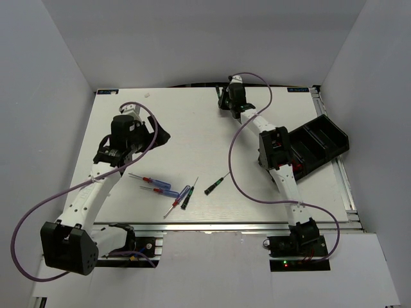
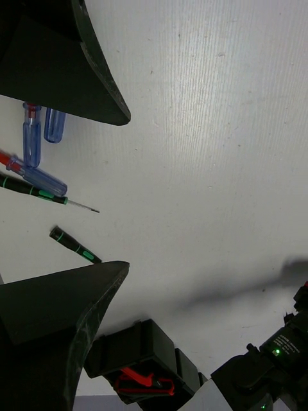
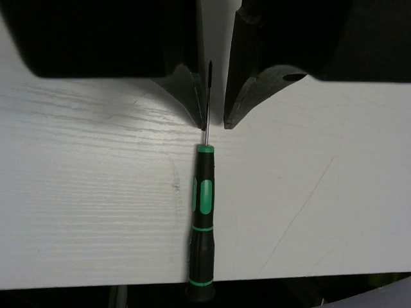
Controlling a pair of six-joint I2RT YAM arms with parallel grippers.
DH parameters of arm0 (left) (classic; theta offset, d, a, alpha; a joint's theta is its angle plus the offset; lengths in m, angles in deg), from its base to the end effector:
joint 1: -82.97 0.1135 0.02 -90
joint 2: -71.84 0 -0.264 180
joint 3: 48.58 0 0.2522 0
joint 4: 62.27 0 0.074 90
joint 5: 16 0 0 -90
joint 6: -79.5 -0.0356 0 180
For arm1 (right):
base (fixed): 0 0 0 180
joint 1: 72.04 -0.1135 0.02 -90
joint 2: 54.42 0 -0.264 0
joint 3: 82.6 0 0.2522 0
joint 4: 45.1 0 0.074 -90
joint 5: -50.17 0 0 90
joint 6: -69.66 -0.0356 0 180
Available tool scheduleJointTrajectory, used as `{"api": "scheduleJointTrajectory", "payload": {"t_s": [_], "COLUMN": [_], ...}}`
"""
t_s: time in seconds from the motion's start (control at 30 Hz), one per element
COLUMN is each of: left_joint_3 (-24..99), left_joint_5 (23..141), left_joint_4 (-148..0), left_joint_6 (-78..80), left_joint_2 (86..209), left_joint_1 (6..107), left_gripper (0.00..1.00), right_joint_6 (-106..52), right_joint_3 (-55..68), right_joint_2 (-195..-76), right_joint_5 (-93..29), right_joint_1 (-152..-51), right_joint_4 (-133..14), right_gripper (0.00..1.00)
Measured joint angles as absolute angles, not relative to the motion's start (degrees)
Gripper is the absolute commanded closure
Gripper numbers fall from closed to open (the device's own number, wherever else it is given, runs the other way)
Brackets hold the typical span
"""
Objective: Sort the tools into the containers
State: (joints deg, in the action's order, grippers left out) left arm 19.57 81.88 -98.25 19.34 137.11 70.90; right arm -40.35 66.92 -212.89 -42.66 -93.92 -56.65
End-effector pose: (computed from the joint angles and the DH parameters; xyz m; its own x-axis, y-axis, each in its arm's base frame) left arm 0.2464 -0.0577 0.3063 -0.6222 -0.3710 -0.6894 0.0114 0.8762 -0.4818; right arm 0.5735 0.2284 0.1328 -0.4180 0.2004 -0.8860 -0.1982 0.9317 0.3043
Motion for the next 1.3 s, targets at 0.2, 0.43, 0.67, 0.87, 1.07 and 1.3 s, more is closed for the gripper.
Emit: {"api": "scheduleJointTrajectory", "payload": {"t_s": [0.2,0.43,0.67,0.87,1.07,1.3], "left_joint_3": [19.49,18.94,18.02,17.96,17.17,14.13], "left_joint_5": [81.81,80.68,79.87,79.04,78.88,79.04], "left_joint_4": [-98.25,-98.25,-98.31,-98.29,-98.27,-96.8], "left_joint_6": [19.06,18.66,18.34,18.01,18.01,18.66], "left_joint_2": [134.95,131.8,129.42,127.69,126.66,125.53], "left_joint_1": [71.36,72.01,72.38,72.6,72.75,72.78], "left_gripper": [0.02,0.02,0.02,0.02,0.02,0.02], "right_joint_6": [-38.39,-36.0,-32.88,-31.17,-29.05,-23.52], "right_joint_3": [66.9,66.88,66.57,65.17,62.03,48.61], "right_joint_2": [-211.95,-211.18,-210.35,-209.35,-206.99,-196.69], "right_joint_5": [-43.12,-44.43,-45.91,-46.15,-45.34,-40.78], "right_joint_1": [-95.13,-95.76,-96.53,-96.85,-96.92,-96.92], "right_joint_4": [-59.75,-62.59,-64.82,-65.32,-66.57,-72.23], "right_gripper": [0.8,0.87,0.98,1.0,1.0,1.0]}}
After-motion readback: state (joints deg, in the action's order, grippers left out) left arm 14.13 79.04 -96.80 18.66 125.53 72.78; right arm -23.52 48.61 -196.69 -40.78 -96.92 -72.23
